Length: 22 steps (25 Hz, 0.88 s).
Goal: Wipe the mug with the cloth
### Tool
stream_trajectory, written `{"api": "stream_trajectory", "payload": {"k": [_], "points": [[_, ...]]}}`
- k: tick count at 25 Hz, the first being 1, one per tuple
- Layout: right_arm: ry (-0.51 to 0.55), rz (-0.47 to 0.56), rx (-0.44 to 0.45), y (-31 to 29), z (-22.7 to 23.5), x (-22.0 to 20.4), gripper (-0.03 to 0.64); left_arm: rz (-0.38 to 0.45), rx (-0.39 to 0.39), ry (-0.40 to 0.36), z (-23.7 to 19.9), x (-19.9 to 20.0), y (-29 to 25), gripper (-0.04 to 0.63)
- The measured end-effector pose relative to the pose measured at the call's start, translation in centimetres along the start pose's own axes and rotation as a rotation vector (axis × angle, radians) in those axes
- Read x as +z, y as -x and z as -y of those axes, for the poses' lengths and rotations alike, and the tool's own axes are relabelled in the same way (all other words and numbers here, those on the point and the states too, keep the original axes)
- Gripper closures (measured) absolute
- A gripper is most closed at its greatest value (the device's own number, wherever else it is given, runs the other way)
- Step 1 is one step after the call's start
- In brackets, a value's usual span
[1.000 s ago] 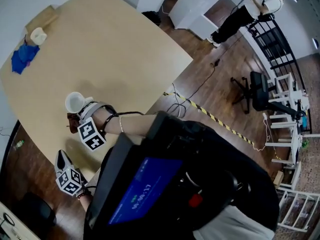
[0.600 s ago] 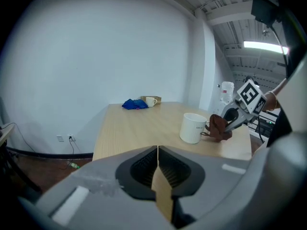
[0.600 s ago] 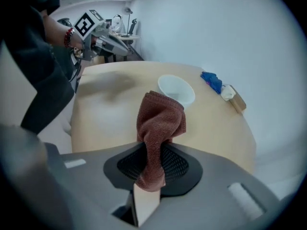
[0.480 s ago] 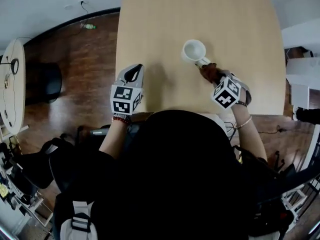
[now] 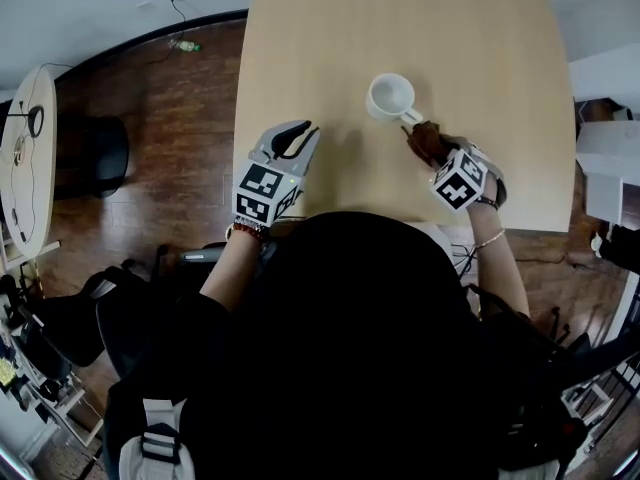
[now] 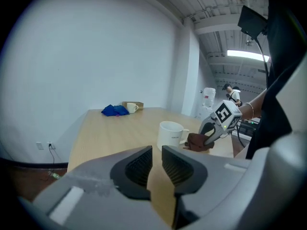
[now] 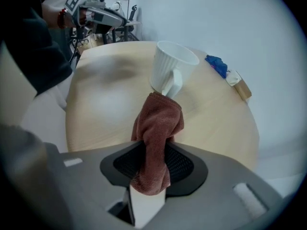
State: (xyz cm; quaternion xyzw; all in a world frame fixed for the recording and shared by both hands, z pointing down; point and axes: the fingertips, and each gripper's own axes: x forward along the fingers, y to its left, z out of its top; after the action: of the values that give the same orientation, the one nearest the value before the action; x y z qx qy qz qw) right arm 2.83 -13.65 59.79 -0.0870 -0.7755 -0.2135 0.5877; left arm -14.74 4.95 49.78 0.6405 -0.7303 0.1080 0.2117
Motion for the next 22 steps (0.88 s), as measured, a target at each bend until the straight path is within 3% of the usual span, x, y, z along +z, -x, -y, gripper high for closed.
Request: {"api": "stream_trajectory", "payload": {"k": [5, 11, 17, 22], "points": [[-0.146, 0.136, -0.031, 3.6, 1.1, -0.1, 0.429, 0.049, -0.044, -0.045, 1.5, 3.0, -0.7, 0.528], [-0.384, 0.489, -0.049, 9.8, 3.2, 1.8, 0.379, 0.151, -0.085, -0.079, 3.3, 7.4, -0.6, 0.515], [-0.494, 0.800, -0.112, 14.7, 5.2, 5.4, 0.374, 0.227, -0.118, -0.079, 4.5, 10.5, -0.9, 0.508], [-0.463, 0.853, -0.208, 16.2, 6.6, 7.7, 0.374, 0.275, -0.090, -0.056, 4.5, 12.0, -0.6, 0.508]]}}
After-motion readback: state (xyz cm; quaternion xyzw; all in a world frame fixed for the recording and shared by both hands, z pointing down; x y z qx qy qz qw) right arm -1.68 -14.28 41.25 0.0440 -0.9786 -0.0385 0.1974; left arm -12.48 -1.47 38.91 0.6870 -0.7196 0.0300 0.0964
